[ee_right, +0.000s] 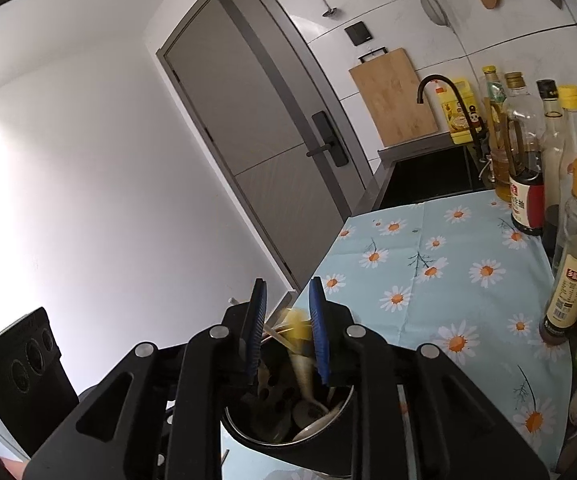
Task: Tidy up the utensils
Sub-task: 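Lower the cartoon spoon into the black holder and open the left gripper, then withdraw the left gripper from the holder and move it over the chopsticks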
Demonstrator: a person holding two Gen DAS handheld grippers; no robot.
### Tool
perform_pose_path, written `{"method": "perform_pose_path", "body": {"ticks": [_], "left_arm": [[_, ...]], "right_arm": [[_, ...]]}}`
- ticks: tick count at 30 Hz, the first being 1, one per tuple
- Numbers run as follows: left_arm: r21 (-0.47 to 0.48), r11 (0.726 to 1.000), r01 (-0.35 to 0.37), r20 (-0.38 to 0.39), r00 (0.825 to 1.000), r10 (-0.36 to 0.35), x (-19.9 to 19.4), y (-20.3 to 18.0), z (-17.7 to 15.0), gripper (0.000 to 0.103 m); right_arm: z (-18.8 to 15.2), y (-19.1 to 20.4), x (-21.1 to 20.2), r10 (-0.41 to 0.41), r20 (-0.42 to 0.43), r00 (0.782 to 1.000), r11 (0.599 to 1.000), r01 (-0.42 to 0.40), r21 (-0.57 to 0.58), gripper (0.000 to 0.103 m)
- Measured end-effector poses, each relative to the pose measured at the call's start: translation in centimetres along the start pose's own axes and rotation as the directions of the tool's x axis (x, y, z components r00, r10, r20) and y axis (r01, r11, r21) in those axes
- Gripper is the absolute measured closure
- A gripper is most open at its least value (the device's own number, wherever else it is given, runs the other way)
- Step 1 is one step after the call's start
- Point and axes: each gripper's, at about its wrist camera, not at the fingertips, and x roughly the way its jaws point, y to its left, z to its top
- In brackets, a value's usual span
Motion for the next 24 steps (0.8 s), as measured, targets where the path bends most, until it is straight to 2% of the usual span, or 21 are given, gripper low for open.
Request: {"method": "perform_pose_path", "body": {"ticks": [7, 10, 16, 21, 24], "left_arm": [[-0.003, 1.0, -0.009, -0.001, 1.0, 0.009, -0.8, -0.1, 0.1, 0.077], [0.002, 1.0, -0.008, 0.002, 1.0, 0.008, -1.6, -0.1, 0.2, 0.077], [-0.021, 1.0, 0.0, 0.018, 1.0, 0.001, -3.9, 0.1, 0.8, 0.077], [-0.04, 0.999, 0.011, 0.016, 1.0, -0.01, -6.2, 0.2, 0.7, 0.077], [-0.063, 0.998, 0.011, 0.0, 1.0, -0.011, -7.6, 0.8, 0.1, 0.077]], "right_arm": [[0.2, -0.2, -1.7, -0.01, 0.016, 1.0, 1.0, 0.01, 0.02, 0.079], [0.1, -0.2, -2.8, 0.02, 0.01, 1.0, 0.998, -0.021, 0.051, 0.068], [0.0, 2.0, -5.6, 0.048, 0.011, 0.999, 0.999, -0.048, -0.001, 0.068], [-1.1, 4.1, -6.7, 0.051, -0.073, 0.996, 0.997, -0.055, -0.062, 0.068], [-2.2, 5.0, -6.6, 0.068, -0.154, 0.986, 0.994, -0.08, -0.071, 0.068]]}}
